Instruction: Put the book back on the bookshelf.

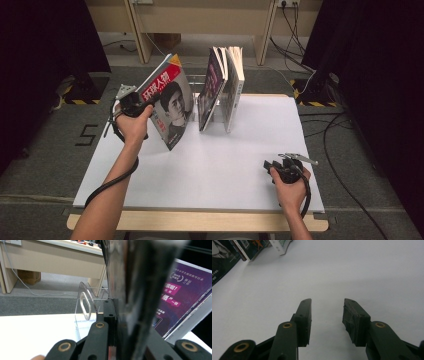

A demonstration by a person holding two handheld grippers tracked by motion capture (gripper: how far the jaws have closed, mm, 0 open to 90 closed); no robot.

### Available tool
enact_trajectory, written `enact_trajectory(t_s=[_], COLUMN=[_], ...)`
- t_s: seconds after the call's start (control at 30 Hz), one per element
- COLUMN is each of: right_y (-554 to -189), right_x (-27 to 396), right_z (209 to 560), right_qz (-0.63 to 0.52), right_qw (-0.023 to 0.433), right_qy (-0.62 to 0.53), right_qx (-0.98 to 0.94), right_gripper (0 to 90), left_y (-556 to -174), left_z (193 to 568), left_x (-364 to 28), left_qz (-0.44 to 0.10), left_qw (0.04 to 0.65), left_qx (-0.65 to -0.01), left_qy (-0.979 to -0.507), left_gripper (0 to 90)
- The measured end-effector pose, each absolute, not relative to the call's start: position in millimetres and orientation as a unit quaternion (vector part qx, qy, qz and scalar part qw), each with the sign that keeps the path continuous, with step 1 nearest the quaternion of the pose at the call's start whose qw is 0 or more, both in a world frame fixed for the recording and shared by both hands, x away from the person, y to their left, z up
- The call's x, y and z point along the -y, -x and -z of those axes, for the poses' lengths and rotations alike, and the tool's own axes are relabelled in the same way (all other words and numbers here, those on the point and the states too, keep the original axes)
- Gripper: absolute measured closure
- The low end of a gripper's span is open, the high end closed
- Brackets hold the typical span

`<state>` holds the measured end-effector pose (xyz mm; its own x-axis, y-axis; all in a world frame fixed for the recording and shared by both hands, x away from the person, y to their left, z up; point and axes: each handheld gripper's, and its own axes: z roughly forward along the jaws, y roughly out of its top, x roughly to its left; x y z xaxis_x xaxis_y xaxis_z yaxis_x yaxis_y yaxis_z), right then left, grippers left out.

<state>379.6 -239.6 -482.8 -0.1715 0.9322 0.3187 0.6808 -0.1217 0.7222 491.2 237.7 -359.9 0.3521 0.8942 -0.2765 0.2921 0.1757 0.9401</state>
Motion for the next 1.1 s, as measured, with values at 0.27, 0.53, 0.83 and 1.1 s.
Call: enact_trajectory(t_s=[0.27, 0.53, 0.83, 1.1], right_y=[-380, -379, -379, -379], right_x=[239, 240, 241, 240], right_z=[483, 483, 482, 482], right_qz=[-0.414, -0.417, -0.418, -0.418], right_qw=[0.151, 0.153, 0.155, 0.156], right_qy=[-0.629, -0.627, -0.627, -0.622], right_qx=[-0.641, -0.64, -0.638, -0.643], right_gripper=[59.2, 59.2, 59.2, 59.2], left_y=[-490, -499, -503, -512], left_z=[351, 347, 341, 339], left_x=[-231, -223, -223, -223], left_qz=[-0.312, -0.323, -0.329, -0.332], left_qw=[0.566, 0.562, 0.569, 0.57], left_qx=[-0.488, -0.483, -0.484, -0.485], left_qy=[-0.587, -0.589, -0.577, -0.574], left_gripper=[86.3, 86.4, 86.4, 86.4])
